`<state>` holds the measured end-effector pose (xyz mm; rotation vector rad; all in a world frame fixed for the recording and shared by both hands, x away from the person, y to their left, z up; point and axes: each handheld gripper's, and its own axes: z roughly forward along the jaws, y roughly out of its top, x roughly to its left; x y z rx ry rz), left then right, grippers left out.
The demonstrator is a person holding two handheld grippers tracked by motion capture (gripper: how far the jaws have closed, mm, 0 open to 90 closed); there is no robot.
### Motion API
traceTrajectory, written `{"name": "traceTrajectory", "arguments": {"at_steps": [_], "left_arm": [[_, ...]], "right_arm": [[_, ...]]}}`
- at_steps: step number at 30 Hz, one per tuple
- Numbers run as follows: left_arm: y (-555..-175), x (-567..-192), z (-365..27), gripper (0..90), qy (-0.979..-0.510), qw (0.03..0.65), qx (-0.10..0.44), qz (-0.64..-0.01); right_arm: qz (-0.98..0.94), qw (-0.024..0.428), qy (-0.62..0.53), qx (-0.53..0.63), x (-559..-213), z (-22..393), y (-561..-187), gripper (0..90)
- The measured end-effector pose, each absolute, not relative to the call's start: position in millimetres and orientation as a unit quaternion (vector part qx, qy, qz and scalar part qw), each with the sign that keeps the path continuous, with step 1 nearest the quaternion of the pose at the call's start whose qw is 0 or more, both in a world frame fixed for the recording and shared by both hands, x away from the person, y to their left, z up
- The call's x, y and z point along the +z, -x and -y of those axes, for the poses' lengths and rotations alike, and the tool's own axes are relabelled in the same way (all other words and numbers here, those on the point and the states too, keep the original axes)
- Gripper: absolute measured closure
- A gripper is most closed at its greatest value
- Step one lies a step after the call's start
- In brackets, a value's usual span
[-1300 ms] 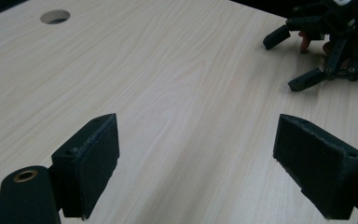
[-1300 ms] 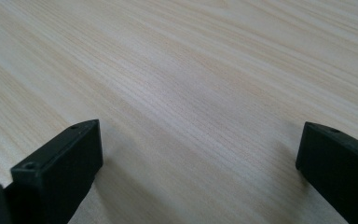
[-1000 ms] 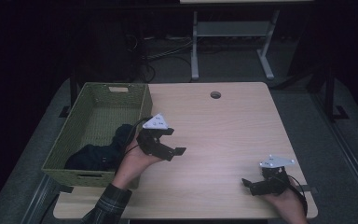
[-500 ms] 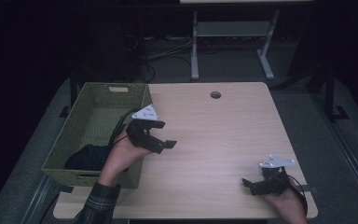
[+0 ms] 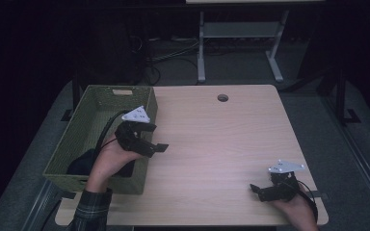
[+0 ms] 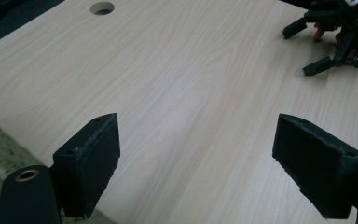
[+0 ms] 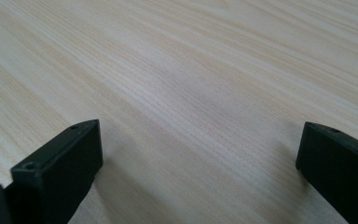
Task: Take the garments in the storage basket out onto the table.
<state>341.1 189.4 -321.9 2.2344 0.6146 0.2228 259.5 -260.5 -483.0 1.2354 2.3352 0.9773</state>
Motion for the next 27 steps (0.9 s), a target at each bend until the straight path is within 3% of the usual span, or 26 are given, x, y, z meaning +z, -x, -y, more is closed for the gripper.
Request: {"name": "traceTrajectory", "arguments": {"at_steps": [27], "left_arm": [[-336,-316,-243,14.6,-0.878,0.373,0.109,-0.280]], "right_arm": [[-0.818,0.162,-0.433,0.342,-483,261,-259,0.1]]}}
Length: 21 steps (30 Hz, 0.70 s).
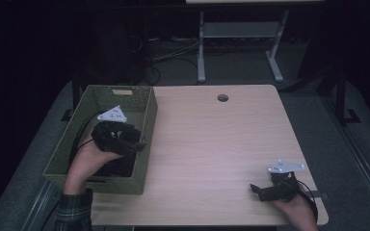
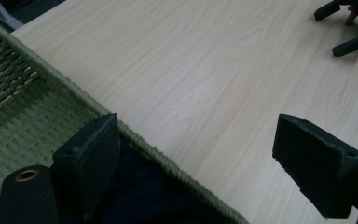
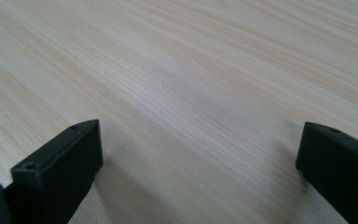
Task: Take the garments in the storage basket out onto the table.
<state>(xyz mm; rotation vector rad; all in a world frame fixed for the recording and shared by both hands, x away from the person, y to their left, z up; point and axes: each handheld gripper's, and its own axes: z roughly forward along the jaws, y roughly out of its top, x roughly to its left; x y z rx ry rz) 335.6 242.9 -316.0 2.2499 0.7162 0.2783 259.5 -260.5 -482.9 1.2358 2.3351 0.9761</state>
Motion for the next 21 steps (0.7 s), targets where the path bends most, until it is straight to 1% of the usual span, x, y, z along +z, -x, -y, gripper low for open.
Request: {"name": "traceTrajectory", "arguments": {"at_steps": [10,21], "left_arm": [[-332,-317,-263,14.5,-0.878,0.362,0.114,-0.292],[-330,-329,-283,14.5,-0.886,0.340,0.105,-0.298]], "right_arm": [[-0.819,0.162,-0.432,0.342,-483,261,-259,0.1],[-0.819,0.161,-0.432,0.342,-483,261,-259,0.2]]}}
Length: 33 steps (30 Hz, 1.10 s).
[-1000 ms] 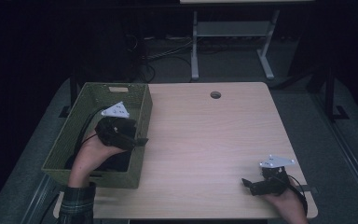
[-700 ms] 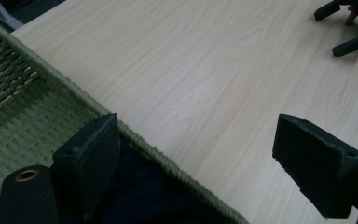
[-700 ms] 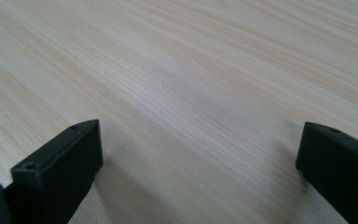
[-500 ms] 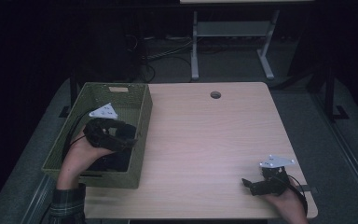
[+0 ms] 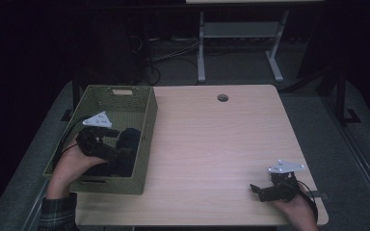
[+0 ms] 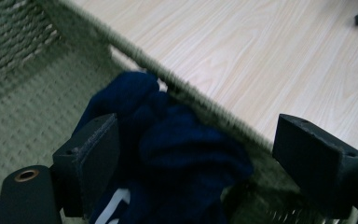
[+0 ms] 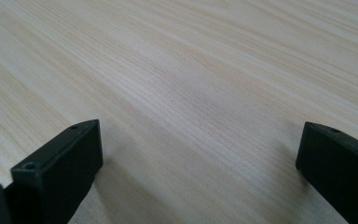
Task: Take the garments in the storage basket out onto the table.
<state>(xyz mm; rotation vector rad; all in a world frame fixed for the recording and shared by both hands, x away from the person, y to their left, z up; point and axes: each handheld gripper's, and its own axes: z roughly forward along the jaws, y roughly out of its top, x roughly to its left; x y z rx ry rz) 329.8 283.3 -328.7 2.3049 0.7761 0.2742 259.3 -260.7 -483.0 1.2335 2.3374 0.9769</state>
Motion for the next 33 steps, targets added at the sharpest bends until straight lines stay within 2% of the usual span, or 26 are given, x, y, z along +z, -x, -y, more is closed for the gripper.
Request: {"name": "traceTrajectory", "arguments": {"at_steps": [10,33], "left_arm": [[-330,-341,-296,14.5,-0.894,0.317,0.095,-0.302],[-345,-376,-289,13.9,-0.924,0.235,0.068,-0.294]], "right_arm": [[-0.819,0.162,-0.432,0.342,-483,261,-259,0.2],[-0.819,0.162,-0.432,0.342,-483,261,-259,0.1]]}}
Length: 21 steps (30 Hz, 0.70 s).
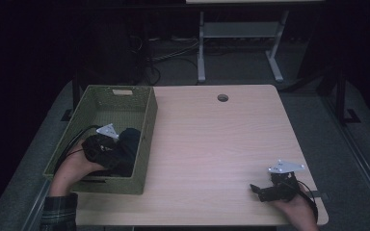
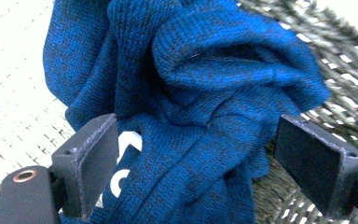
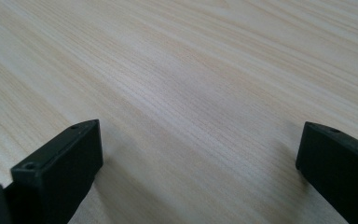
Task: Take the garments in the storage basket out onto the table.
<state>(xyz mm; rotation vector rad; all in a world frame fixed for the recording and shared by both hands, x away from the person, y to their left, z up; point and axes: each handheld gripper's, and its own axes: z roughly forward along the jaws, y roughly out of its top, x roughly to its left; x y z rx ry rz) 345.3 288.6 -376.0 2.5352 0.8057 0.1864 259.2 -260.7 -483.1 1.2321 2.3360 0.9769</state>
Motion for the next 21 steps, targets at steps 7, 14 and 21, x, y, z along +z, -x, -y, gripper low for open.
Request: {"name": "traceTrajectory", "arguments": {"at_steps": [7,14,21], "left_arm": [[-353,-390,-283,13.3,-0.930,0.224,0.049,-0.285],[-358,-402,-280,12.7,-0.933,0.212,0.037,-0.287],[-363,-416,-279,13.0,-0.939,0.190,0.015,-0.288]], "right_arm": [[-0.819,0.162,-0.432,0.342,-483,261,-259,0.1],[-0.819,0.162,-0.432,0.342,-483,261,-259,0.1],[-0.819,0.162,-0.432,0.342,-483,261,-259,0.1]]}}
